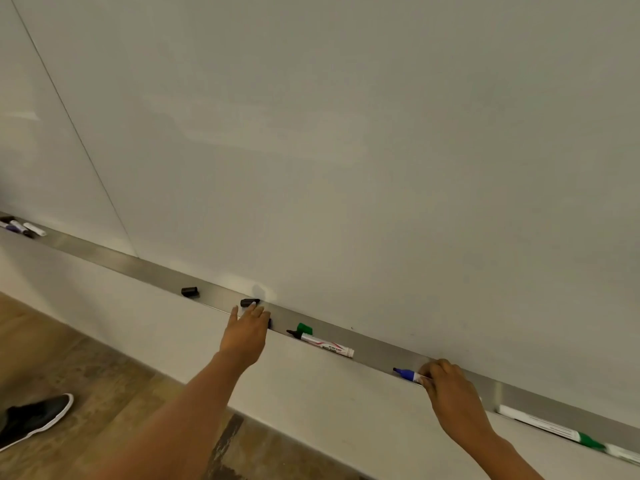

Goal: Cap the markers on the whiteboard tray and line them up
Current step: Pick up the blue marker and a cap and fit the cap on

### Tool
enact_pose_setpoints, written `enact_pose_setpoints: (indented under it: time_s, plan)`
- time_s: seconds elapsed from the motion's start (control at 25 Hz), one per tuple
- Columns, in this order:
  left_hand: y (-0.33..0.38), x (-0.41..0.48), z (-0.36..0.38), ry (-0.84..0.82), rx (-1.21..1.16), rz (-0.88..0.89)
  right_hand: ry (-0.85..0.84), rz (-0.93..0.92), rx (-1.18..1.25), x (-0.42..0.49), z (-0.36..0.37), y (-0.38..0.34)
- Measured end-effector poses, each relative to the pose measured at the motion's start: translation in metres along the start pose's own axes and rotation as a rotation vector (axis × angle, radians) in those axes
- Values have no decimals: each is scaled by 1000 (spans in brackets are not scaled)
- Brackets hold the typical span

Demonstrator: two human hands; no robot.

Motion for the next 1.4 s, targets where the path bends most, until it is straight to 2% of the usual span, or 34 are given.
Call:
enact_pose_setpoints:
  time_s: [0.08, 0.28, 0.48, 0.88, 1.04, 1.24, 1.32, 1.4]
  plan:
    - [-7, 5, 0, -19, 18, 30, -5, 17, 0, 0, 0, -2]
    - [-12, 14, -12, 55, 16, 124, 5, 23, 18, 1, -3, -11]
    - [-14, 21, -4, -62, 42, 194, 28, -6, 25, 1, -4, -20]
    - [-7, 19, -19, 32, -257, -45, 29, 5, 32, 3, 0, -25]
    - [3, 25, -14, -3, -344, -119, 30, 13, 48, 3, 1, -23]
    - [5, 22, -13, -18, -340, -171, 33, 10, 67, 2, 0, -23]
    - [9, 16, -22, 58, -434, -149, 36, 3, 63, 2, -1, -24]
    - [18, 6, -36, 188, -686, -78, 53, -7, 63, 1, -4, -25]
Point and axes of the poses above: each hand's wrist, its own x-axis towards the middle knuckle, its own z-axis out of the palm, y = z × x, the point moved 8 cm from there along x, towards the middle knuckle, and after that the axes turned 8 degrees about -y, right-handed, at the moved point
